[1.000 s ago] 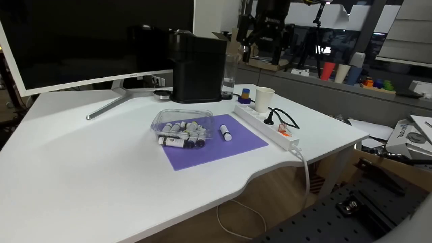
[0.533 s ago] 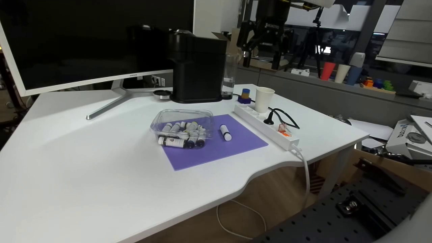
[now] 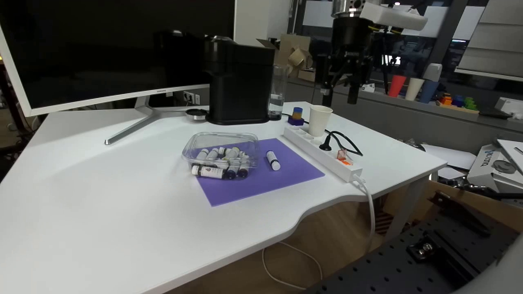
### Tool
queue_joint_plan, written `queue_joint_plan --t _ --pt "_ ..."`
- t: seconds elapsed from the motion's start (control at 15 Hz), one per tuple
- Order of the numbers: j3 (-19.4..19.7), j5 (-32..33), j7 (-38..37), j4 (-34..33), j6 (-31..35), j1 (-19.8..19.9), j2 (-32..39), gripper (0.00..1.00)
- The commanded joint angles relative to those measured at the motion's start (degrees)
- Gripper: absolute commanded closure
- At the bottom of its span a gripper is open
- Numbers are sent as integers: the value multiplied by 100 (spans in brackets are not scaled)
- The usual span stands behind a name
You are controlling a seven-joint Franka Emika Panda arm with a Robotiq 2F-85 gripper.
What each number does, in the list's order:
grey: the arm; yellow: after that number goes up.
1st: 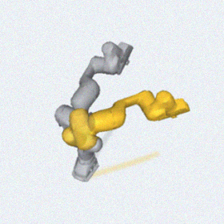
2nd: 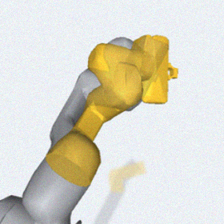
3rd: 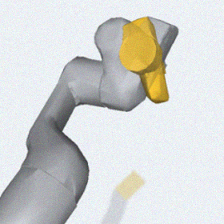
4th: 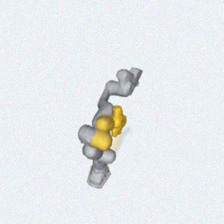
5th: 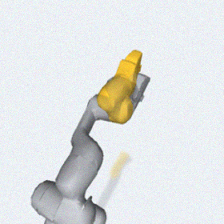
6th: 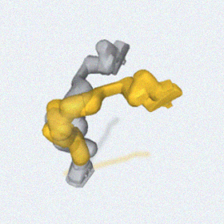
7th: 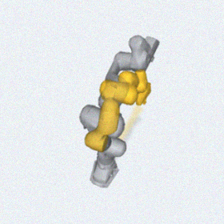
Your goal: Press the power switch on the extension cord
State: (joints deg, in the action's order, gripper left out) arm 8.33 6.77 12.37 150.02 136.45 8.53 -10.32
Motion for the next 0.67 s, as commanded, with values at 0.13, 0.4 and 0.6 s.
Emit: queue_joint_plan --t 0.13,0.4,0.6 --pt "257 578 -50 278 784 329 416 62" --pt "404 807 -33 313 1508 485 985 88" --pt "464 761 30 218 2093 505 1517 100"
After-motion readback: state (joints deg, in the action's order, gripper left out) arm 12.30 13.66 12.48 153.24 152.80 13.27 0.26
